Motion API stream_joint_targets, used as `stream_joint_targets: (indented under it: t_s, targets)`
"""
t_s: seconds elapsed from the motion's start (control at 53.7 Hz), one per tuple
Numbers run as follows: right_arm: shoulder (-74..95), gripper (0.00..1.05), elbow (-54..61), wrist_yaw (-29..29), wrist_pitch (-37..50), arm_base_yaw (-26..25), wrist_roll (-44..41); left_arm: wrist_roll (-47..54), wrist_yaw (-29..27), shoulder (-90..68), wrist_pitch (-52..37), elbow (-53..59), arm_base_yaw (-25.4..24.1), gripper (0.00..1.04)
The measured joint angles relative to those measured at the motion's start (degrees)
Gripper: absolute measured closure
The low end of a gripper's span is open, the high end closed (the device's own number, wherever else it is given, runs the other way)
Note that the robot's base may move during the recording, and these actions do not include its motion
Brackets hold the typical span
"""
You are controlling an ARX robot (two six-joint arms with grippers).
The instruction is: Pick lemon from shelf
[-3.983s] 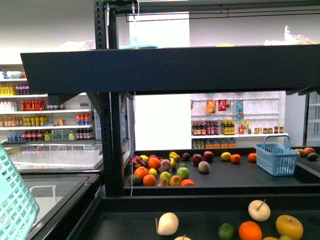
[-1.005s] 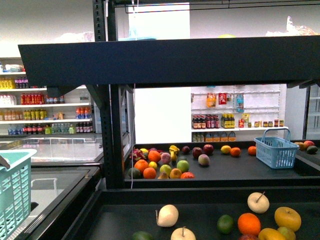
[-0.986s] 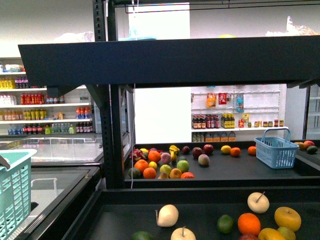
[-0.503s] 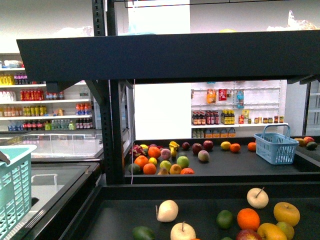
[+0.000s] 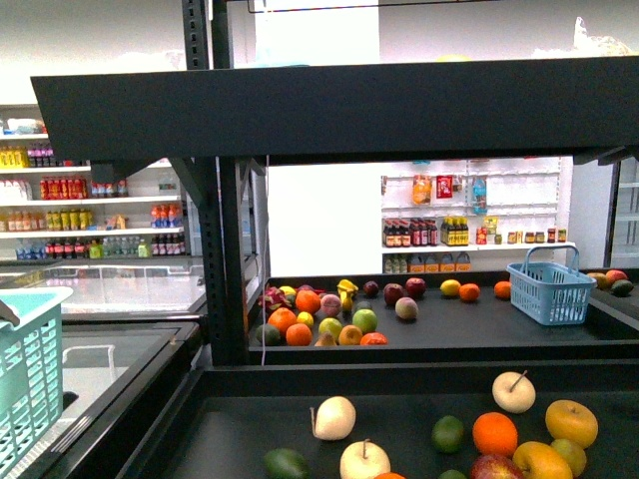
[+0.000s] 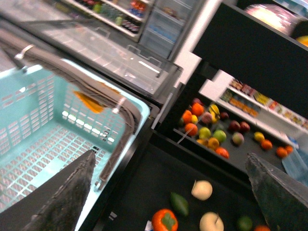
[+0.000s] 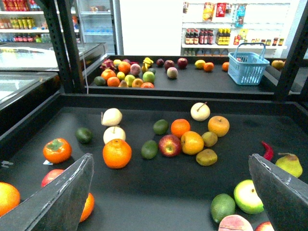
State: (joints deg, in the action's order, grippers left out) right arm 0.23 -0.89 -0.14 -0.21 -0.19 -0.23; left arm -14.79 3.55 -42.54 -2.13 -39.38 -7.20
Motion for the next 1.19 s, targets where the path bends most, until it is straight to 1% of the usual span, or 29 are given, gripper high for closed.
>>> stream_joint_targets:
  t_s: [0.019,0.056,0.112,0.149,0.186,0.205,0.242,0.279,0.298,0.409,0.745,1.191]
  targets:
    - [0.0,0.08,0.0,0.0,0.0,0.0,0.0,2.8,-1.5,2.4,1.0,1.5,1.8,0.28]
    - [0.0,0.08,0.0,0.0,0.0,0.0,0.0,6.5,-2.5,7.3,3.1,4.9,4.7,0.35]
    - [0.0,0.08,0.0,0.0,0.0,0.0,0.0,9.9,-2.5,14.6,6.4,9.7,6.7,0.46]
    - [0.0,0.08,0.0,0.1,0.0,0.0,0.0,11.1,-2.9,19.3,9.0,12.3,6.9,0.53]
    - [0.0,0.08,0.0,0.2,0.0,0.0,0.0,12.1,-3.6,23.3,9.5,14.7,6.9,0.60]
    - [0.0,0.08,0.0,0.1,0.0,0.0,0.0,12.2,-3.6,24.1,9.5,15.1,6.9,0.62]
    - [0.0,0.08,0.0,0.1,0.0,0.0,0.0,12.9,-3.5,26.4,9.1,16.6,7.0,0.69]
    - [0.0,0.08,0.0,0.1,0.0,0.0,0.0,13.3,-3.6,27.9,8.4,17.9,7.0,0.76]
    - [0.0,0.08,0.0,-0.1,0.0,0.0,0.0,13.5,-3.6,28.7,8.0,18.9,7.0,0.81]
    - [0.0,0.08,0.0,0.0,0.0,0.0,0.0,13.8,-3.5,30.7,6.6,23.4,7.0,1.03]
    - [0.0,0.08,0.0,0.0,0.0,0.0,0.0,14.1,-3.5,35.6,4.0,31.0,7.1,1.03]
    - [0.0,0.08,0.0,0.0,0.0,0.0,0.0,14.1,-3.5,39.0,2.9,35.5,7.1,1.03]
